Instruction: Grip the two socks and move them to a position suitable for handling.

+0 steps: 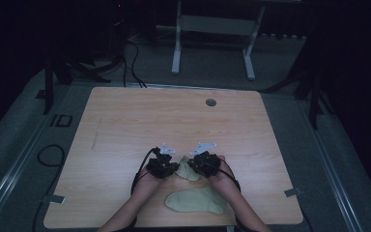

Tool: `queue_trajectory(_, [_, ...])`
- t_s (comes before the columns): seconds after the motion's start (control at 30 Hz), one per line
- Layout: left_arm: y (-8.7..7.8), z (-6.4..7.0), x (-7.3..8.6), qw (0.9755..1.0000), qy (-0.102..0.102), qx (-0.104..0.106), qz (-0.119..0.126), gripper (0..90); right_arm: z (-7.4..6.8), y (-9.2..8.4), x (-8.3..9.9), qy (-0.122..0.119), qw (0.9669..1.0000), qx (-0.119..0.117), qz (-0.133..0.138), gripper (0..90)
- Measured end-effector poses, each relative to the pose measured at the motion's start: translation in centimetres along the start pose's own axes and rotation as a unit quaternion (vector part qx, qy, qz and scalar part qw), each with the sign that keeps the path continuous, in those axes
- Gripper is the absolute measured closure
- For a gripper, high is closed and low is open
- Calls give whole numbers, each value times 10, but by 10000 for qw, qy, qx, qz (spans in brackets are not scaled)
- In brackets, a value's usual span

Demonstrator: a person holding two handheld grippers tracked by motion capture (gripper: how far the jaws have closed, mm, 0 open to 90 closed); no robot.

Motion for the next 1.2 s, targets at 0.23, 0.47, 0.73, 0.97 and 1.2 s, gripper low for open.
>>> queue_trajectory(0.23, [-13,-4,-2,9995,-186,-207,154,887,26,-40,3,308,9988,218,324,858])
queue_trajectory(0.47, [-20,-5,1,9993,-219,-257,174,887,57,-54,27,845,9955,316,301,856])
queue_trajectory(0.73, [-7,-9,1,9994,-218,-268,45,885,62,-31,53,1078,9937,283,61,855])
queue_trajectory(0.97, [1,-13,3,9994,-234,-265,-48,883,67,-19,63,1182,9926,251,-98,839])
queue_trajectory(1.2, [-1,-12,4,9997,-227,-105,-66,748,70,-19,61,1091,9934,332,-143,685])
Point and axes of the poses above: each handheld gripper's, and its own axes: y roughly forward along the jaws, x roughly out of its underside, z roughly to its right, the point moved 6 cm from there along y, roughly forward along the jaws, and after that the axes turned 4 degrees about -z, right-handed, at the moved point
